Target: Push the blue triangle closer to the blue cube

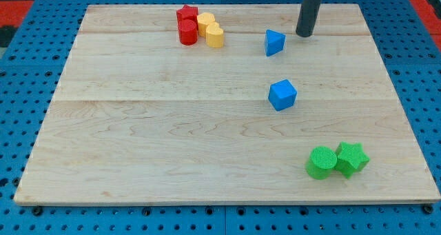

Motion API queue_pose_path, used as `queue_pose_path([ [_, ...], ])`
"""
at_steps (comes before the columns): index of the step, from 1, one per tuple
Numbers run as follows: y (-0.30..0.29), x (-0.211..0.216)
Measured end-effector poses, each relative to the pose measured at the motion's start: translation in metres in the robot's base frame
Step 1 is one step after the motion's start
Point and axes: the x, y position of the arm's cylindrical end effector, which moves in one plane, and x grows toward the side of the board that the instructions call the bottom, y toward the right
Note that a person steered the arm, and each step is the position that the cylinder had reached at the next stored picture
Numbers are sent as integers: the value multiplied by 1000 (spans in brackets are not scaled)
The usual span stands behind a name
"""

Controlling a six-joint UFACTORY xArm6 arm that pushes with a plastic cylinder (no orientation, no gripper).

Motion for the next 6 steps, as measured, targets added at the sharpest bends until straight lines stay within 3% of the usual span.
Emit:
queue_pose_path([
  [2, -53, -8],
  [3, -86, 12],
  [5, -93, 85],
  [6, -93, 102],
])
